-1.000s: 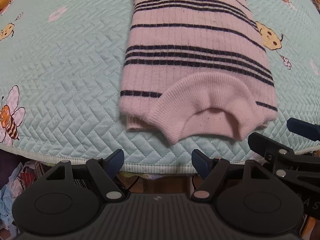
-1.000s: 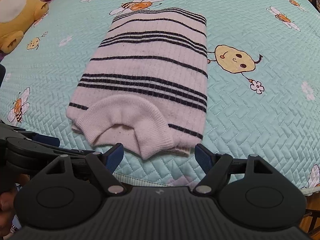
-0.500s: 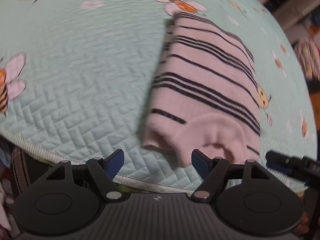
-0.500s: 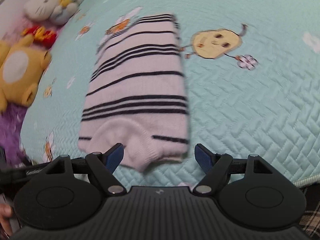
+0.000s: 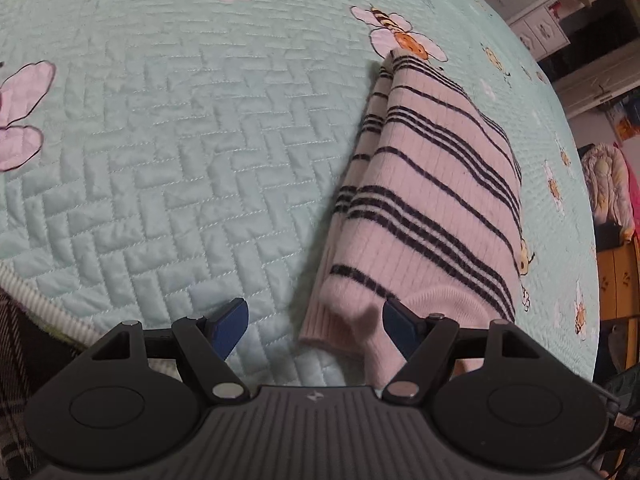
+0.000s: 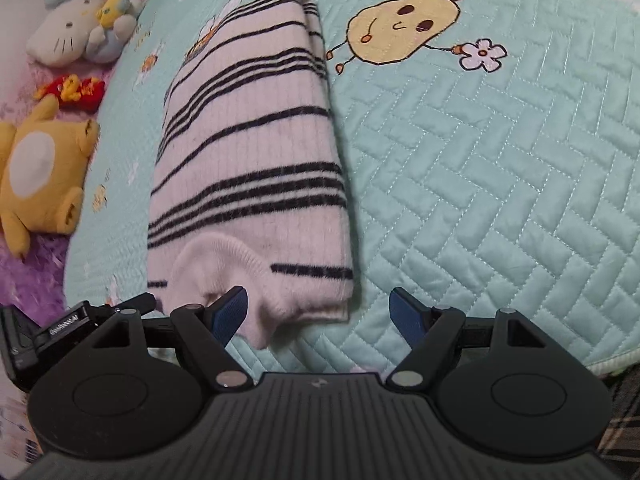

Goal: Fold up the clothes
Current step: 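Move both open grippers alongside the folded sweater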

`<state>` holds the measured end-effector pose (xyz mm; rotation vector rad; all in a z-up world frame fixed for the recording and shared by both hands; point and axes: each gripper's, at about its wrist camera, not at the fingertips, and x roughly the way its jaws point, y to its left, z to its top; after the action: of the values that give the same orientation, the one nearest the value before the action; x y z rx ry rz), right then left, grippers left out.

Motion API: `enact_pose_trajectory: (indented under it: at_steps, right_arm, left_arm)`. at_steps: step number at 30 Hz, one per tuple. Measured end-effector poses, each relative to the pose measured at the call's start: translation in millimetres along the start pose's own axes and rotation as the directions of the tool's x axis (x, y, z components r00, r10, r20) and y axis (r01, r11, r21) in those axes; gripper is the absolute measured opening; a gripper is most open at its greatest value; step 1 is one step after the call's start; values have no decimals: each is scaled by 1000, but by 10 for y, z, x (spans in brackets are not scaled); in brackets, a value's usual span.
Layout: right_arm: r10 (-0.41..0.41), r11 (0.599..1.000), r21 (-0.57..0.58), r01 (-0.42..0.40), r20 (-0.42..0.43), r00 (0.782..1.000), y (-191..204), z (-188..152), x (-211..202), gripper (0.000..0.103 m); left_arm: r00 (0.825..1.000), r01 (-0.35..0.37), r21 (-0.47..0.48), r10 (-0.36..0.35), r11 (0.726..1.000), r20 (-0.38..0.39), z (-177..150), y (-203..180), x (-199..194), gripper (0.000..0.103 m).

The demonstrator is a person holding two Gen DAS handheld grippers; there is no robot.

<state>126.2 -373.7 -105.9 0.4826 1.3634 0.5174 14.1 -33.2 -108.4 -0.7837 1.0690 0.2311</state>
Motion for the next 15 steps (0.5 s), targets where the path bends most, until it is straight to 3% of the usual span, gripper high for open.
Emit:
enact_pose_trajectory:
  at_steps: [3, 8, 11, 15]
  right_arm:
    - [20, 1000, 17, -20, 1, 1000, -27, 46, 27, 78]
    - [-39, 999, -39, 39, -13, 999, 97, 50, 121, 79]
    - [-39, 997, -70, 38, -17, 999, 154, 60, 152, 80]
    - [75, 996, -41, -76, -28, 997, 10, 145, 187, 80]
  left_arm:
    - [1000, -13, 22, 13, 1000, -14, -3, -96, 84, 77]
    - [998, -42, 91, 46, 995, -42, -18, -242, 220, 78]
    - [998, -26, 73, 30, 997, -48, 23, -224, 253, 79]
    - [999, 28, 37, -27, 999, -45, 122, -129, 244, 79]
